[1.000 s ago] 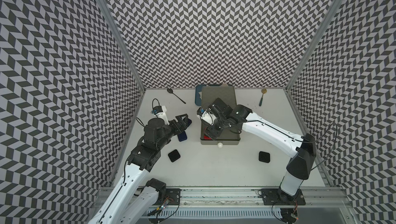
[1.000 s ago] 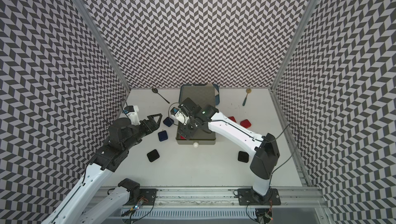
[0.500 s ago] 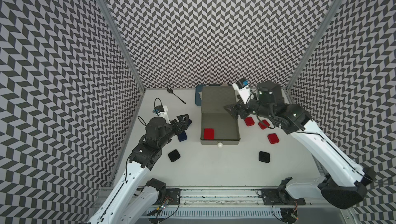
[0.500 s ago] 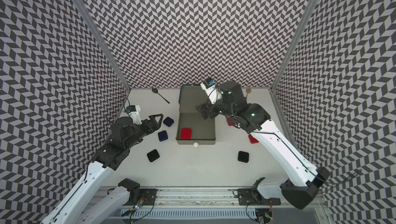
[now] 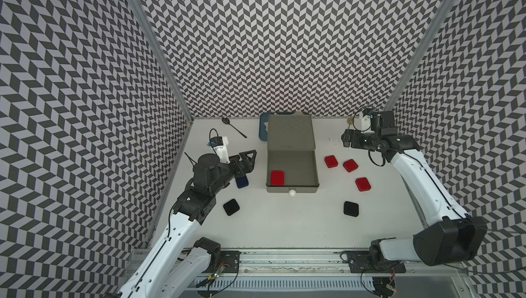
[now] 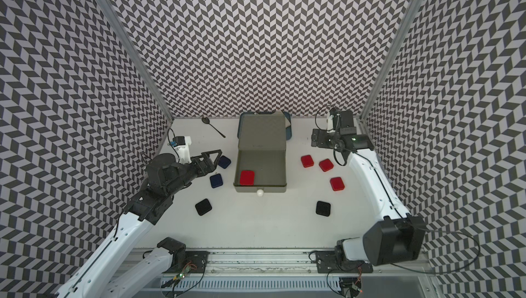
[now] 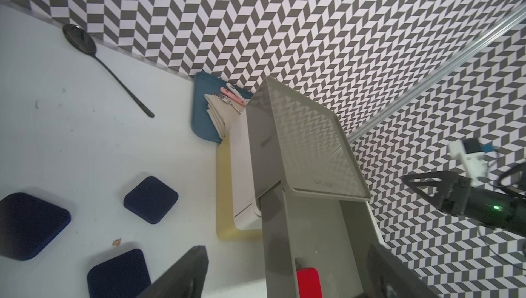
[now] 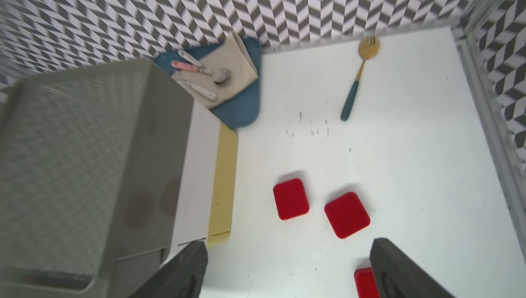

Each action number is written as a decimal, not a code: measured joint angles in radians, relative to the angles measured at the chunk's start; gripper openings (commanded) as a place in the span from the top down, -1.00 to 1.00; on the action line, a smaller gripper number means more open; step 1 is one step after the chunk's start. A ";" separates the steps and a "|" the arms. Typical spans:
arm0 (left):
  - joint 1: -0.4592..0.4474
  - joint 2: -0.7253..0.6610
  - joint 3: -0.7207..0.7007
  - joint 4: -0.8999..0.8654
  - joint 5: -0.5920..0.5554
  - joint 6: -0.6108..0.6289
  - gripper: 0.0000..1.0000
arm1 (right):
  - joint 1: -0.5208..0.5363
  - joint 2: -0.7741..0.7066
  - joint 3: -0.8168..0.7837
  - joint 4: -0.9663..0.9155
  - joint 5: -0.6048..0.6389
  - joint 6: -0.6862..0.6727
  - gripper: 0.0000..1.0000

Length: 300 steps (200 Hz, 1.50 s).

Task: Place the brooch boxes into the drawer by color
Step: Pick up the brooch box from the center of the board.

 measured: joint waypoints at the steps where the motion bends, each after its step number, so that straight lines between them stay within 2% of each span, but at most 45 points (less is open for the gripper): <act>1: 0.000 0.001 0.000 0.002 0.002 0.001 -0.84 | 0.000 0.002 0.000 -0.001 0.000 0.000 -0.87; 73: 0.000 0.001 -0.045 0.043 0.055 0.000 -0.85 | 0.001 0.301 0.072 -0.048 -0.040 -0.097 -0.83; 136: 0.000 -0.004 -0.054 0.043 0.058 -0.002 -0.84 | 0.010 0.415 0.163 -0.060 -0.040 -0.171 -0.81; 187: 0.000 -0.005 -0.058 0.051 0.058 -0.002 -0.84 | 0.060 0.544 0.205 -0.072 0.009 -0.185 -0.84; 300: 0.000 -0.006 -0.078 0.062 0.054 0.001 -0.85 | 0.061 0.627 0.233 -0.075 0.034 -0.188 -0.76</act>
